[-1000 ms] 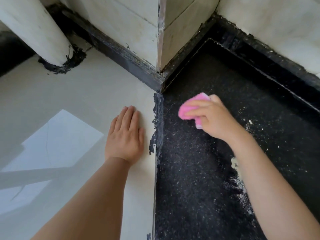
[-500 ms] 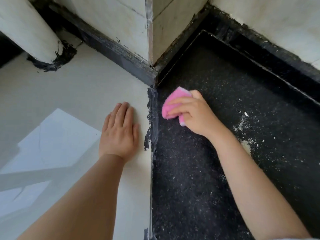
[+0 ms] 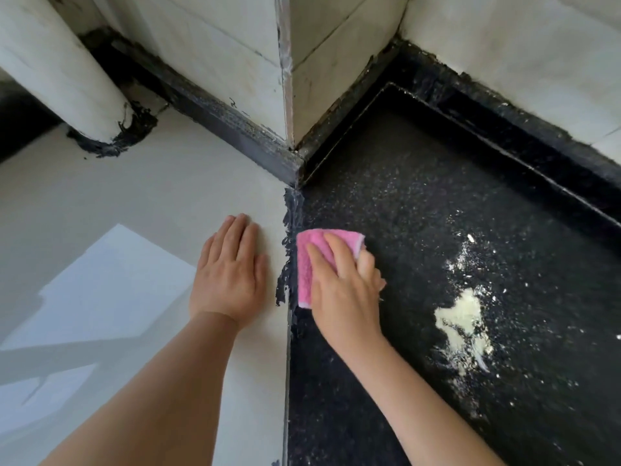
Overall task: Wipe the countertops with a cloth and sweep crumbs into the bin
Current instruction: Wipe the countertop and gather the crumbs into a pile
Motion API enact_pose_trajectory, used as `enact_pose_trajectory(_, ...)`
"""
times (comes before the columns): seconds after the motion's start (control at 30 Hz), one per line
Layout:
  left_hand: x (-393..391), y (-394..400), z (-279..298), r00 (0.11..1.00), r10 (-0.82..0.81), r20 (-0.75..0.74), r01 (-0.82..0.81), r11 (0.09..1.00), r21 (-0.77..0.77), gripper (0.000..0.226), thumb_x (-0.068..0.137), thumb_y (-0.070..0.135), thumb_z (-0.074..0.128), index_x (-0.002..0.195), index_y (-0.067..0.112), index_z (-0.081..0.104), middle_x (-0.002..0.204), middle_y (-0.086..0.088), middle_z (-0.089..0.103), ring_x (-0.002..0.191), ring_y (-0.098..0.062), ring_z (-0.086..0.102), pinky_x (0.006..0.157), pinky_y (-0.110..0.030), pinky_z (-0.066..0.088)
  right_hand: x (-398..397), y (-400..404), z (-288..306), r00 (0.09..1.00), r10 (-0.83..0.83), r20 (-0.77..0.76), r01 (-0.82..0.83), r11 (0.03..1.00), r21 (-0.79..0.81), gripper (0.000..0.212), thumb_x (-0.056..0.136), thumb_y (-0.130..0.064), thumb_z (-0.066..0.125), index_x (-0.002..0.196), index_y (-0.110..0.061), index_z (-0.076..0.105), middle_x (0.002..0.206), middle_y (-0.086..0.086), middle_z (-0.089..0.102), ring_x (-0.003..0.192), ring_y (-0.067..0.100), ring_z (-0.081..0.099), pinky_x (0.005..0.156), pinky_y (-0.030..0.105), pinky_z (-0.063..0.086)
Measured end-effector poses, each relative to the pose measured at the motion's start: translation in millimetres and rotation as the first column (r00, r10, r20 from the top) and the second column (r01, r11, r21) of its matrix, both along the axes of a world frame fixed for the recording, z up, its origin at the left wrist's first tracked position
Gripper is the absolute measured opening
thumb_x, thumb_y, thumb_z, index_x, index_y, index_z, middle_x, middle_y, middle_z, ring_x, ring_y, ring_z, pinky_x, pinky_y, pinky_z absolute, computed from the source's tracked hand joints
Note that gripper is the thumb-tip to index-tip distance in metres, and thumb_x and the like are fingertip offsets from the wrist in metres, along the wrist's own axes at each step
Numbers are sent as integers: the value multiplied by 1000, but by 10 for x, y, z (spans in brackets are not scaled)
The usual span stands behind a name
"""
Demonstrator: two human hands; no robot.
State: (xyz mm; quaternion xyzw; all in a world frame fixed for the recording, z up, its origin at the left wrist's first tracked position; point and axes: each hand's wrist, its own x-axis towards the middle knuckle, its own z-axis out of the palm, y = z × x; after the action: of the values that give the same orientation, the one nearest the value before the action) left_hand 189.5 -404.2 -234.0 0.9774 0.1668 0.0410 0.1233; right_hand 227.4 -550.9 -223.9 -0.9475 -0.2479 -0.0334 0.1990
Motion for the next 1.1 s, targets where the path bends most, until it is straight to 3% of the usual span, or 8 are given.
enact_pose_trajectory(0.1, -15, 7, 7, 1000, 11, -17, -11, 1000, -6, 56, 87, 29, 25, 123, -4, 51, 130, -22, 50, 124, -39, 43, 105, -42, 26, 277, -300, -8, 997, -80, -20, 79, 996, -34, 51, 61, 2, 71, 109, -14, 66, 117, 6, 61, 86, 24, 32, 62, 38, 44)
enact_pose_trajectory(0.2, -11, -1, 12, 1000, 12, -18, -12, 1000, 7, 55, 87, 29, 25, 123, -4, 51, 129, -22, 51, 123, -39, 44, 104, -44, 28, 714, -621, 102, 929, -338, -152, 327, 940, -92, 49, 79, 6, 54, 122, -16, 57, 132, 3, 49, 101, 31, 34, 83, 44, 41)
enact_pose_trajectory(0.3, -7, 10, 6, 1000, -1, 0, 1, 1000, 27, 53, 87, 28, 28, 119, -6, 54, 125, -24, 54, 118, -41, 49, 103, -41, 29, 939, -640, 288, 856, -465, -226, 486, 873, 42, 52, 83, 12, 40, 123, -16, 55, 135, -1, 44, 113, 27, 31, 98, 50, 34)
enact_pose_trajectory(0.47, 9, 18, -6, 999, -10, 31, 8, 998, 65, 51, 85, 25, 31, 115, -8, 55, 120, -26, 56, 113, -44, 52, 98, -36, 20, 871, -48, 352, 946, -209, -247, 210, 977, -25, 51, 85, 2, 47, 130, -23, 48, 145, -10, 28, 120, 21, 23, 103, 42, 25)
enact_pose_trajectory(0.63, 3, 13, 4, 1000, -7, 19, 6, 999, 54, 51, 85, 26, 30, 117, -6, 54, 123, -26, 55, 116, -43, 49, 100, -35, 18, 952, 160, 167, 959, -145, -242, 106, 980, -169, 46, 94, -37, 36, 138, -26, 33, 150, -4, 17, 131, 28, 16, 100, 40, 23)
enact_pose_trajectory(0.7, -2, 11, 6, 1000, -3, 15, 3, 999, 49, 52, 86, 27, 30, 118, -6, 53, 124, -25, 54, 117, -42, 48, 101, -35, 17, 985, 75, 131, 960, -168, -225, 122, 971, -205, 49, 93, -42, 36, 138, -25, 33, 150, -4, 16, 132, 30, 15, 101, 41, 23)
enact_pose_trajectory(0.9, 1, 12, -4, 999, -7, 34, 5, 998, 55, 52, 85, 27, 31, 116, -8, 55, 122, -26, 56, 115, -43, 51, 100, -37, 21, 1225, -688, 184, 893, -409, -187, 366, 903, -225, 40, 94, -16, 41, 134, -15, 43, 146, 4, 30, 123, 31, 26, 100, 39, 30)
enact_pose_trajectory(1.1, 5, 25, -14, 999, -10, 39, 7, 997, 70, 51, 85, 26, 33, 115, -8, 56, 120, -25, 57, 112, -43, 53, 98, -37, 22, 1324, -932, 255, 945, -324, 36, 322, 946, 47, 45, 84, 8, 43, 122, -12, 56, 132, 5, 50, 115, 33, 39, 87, 14, 21)
